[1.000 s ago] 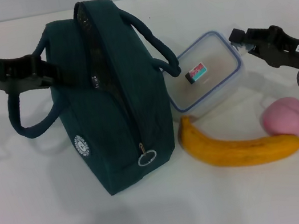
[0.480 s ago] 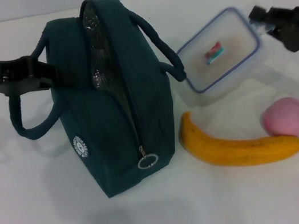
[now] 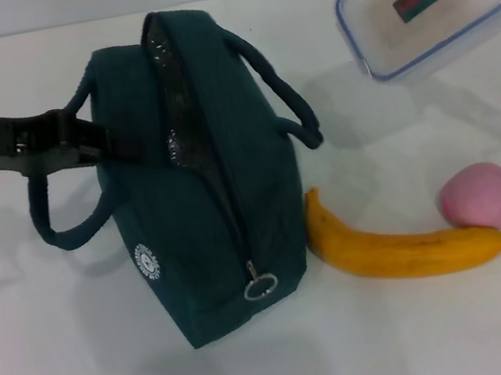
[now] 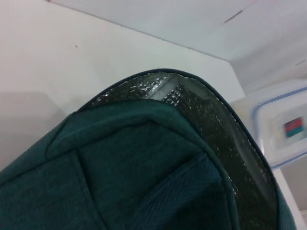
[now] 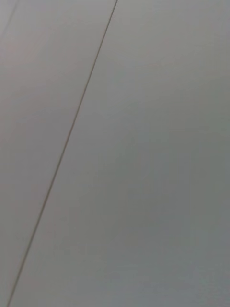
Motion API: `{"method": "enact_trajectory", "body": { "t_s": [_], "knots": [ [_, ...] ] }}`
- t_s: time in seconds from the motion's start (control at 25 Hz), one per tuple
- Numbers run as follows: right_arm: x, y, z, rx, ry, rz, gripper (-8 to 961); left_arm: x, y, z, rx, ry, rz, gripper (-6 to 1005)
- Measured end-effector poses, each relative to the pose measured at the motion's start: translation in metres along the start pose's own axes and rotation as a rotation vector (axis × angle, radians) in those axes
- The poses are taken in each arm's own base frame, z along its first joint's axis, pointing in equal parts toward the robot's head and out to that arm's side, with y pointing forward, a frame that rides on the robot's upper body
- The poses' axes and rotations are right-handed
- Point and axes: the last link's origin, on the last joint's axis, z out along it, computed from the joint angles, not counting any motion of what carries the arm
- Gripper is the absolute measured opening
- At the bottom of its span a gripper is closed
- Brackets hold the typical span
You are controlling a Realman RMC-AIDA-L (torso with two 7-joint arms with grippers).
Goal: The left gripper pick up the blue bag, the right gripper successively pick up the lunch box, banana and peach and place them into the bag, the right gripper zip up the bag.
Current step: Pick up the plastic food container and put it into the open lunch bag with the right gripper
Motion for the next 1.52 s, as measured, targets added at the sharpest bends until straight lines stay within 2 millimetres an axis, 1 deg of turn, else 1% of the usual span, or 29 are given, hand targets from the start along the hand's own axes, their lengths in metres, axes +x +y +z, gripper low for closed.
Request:
{"method": "enact_trajectory", "body": {
  "t_s": [0.04,0.12,0.28,0.44,0.6,0.76,0.84,1.0,1.04,1.28,1.52],
  "knots": [
    [-0.001,0.002,0.0,-0.014,0.002,0.004,125,0.0,0.0,0.0,0.0,0.0,0.0,35],
    [-0.001,0.01,0.004,-0.062,0.017,0.021,129,0.001,0.006,0.003,-0.04,0.007,0.01,35],
    [0.003,0.022,0.021,-0.156,0.049,0.052,137,0.001,0.009,0.005,-0.059,0.006,0.014,35],
    [0.01,0.033,0.051,-0.238,0.105,0.079,145,0.002,0.011,0.009,-0.063,-0.008,0.023,35],
    [0.022,0.046,0.087,-0.314,0.202,0.1,152,0.004,0.014,0.012,-0.066,-0.02,0.033,35],
    [0.036,0.051,0.11,-0.323,0.301,0.105,160,0.006,0.018,0.019,-0.069,-0.045,0.048,35],
    [0.041,0.05,0.118,-0.309,0.332,0.096,164,0.006,0.019,0.021,-0.072,-0.05,0.047,35],
    [0.049,0.038,0.123,-0.225,0.379,0.056,171,0.006,0.019,0.021,-0.074,-0.049,0.047,35],
    [0.051,0.031,0.122,-0.18,0.388,0.044,173,0.006,0.018,0.021,-0.075,-0.046,0.047,35],
    [0.06,0.014,0.118,-0.069,0.437,0.014,185,0.004,0.016,0.018,-0.076,-0.036,0.046,35],
    [0.068,0.007,0.118,-0.017,0.493,-0.01,196,0.006,0.016,0.018,-0.075,-0.03,0.058,35]
  ]
}}
